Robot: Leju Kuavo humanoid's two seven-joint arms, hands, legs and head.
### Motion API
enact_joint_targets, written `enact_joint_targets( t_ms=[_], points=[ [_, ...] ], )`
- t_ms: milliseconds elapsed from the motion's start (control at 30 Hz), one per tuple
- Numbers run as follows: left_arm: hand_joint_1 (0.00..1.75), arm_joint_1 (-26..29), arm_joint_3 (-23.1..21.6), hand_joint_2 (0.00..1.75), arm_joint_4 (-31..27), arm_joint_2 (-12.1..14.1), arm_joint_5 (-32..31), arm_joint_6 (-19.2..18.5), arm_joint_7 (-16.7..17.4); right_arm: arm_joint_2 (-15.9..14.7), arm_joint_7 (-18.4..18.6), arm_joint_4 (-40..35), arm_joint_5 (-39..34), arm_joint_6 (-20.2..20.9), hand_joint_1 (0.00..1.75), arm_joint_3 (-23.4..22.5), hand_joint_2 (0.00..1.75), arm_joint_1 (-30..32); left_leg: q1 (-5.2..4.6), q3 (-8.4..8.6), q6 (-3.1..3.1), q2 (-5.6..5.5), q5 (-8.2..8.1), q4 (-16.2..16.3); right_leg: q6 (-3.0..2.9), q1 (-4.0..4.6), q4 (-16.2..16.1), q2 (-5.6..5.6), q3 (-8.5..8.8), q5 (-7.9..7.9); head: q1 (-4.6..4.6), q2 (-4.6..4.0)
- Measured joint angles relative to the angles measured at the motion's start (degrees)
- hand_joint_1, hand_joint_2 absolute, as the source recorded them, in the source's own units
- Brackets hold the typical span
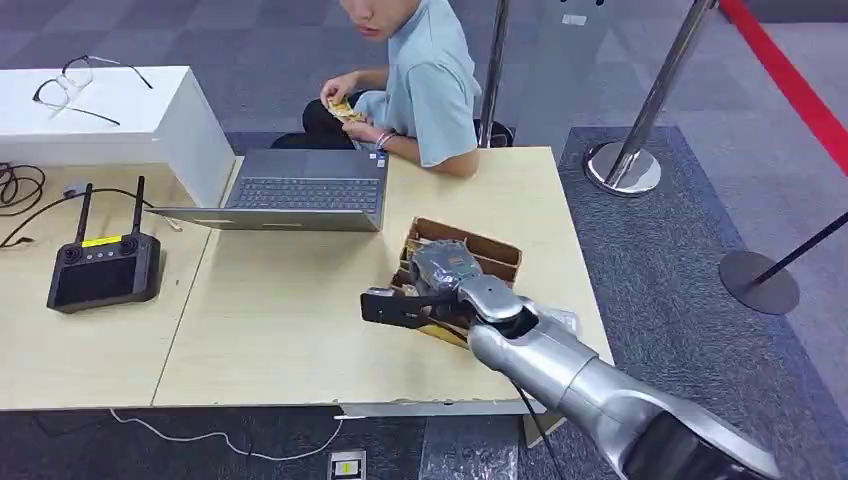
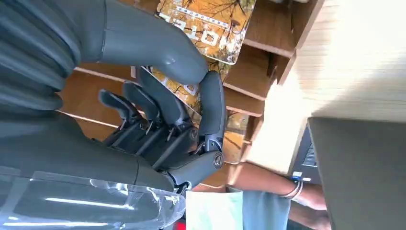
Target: Pass the card to the sensor for recognition and then transmit it.
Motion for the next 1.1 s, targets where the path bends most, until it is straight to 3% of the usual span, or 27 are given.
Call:
enact_joint_targets(
  t_ms=[833, 867, 900, 1000, 1100],
  points=[
    [0.00, 0.0, -0.2, 1.75, 0.0, 0.0, -0.1, 0.0, -0.1, -1.2, 1.0, -4.2, 2.6, -1.8, 1.75, -1.3, 1.75, -1.6, 0.00, -0.10, 0.00, -0.01, 0.00, 0.0, 0.00, 0.00, 0.0, 0.00, -0.09, 0.00, 0.00, 0.00],
    [0.00, 0.0, -0.3, 1.75, 0.0, 0.0, -0.1, 0.0, -0.1, -1.4, 1.0, -4.4, 2.6, -1.8, 1.55, -1.4, 1.75, -1.7, 0.00, -0.10, 0.00, -0.01, 0.00, 0.0, 0.00, 0.00, 0.0, 0.00, -0.09, 0.00, 0.00, 0.00],
    [0.00, 0.0, -0.3, 1.75, 0.0, 0.0, -0.1, 0.0, -0.1, -1.4, 1.0, -4.5, 2.7, -1.8, 1.55, -1.4, 1.75, -1.8, 0.00, -0.10, 0.00, -0.01, 0.00, 0.0, 0.00, 0.00, 0.0, 0.00, -0.09, 0.00, 0.00, 0.00],
    [0.00, 0.0, -0.3, 1.75, 0.1, 0.0, 0.0, 0.0, -0.1, -1.7, 1.1, -5.0, 2.7, -1.7, 1.34, -1.6, 1.75, -1.9, 0.00, -0.10, 0.00, 0.00, 0.00, 0.0, 0.00, 0.00, 0.0, 0.00, -0.09, 0.00, 0.00, 0.00],
    [0.00, 0.0, -0.3, 1.75, 0.1, 0.0, 0.2, 0.0, -0.1, -1.8, 1.3, -5.0, 2.7, -1.3, 0.94, -1.6, 1.75, -1.9, 0.00, -0.10, 0.00, -0.01, 0.00, 0.0, 0.00, 0.00, 0.0, 0.00, -0.09, 0.00, 0.00, 0.00]
  ],
)
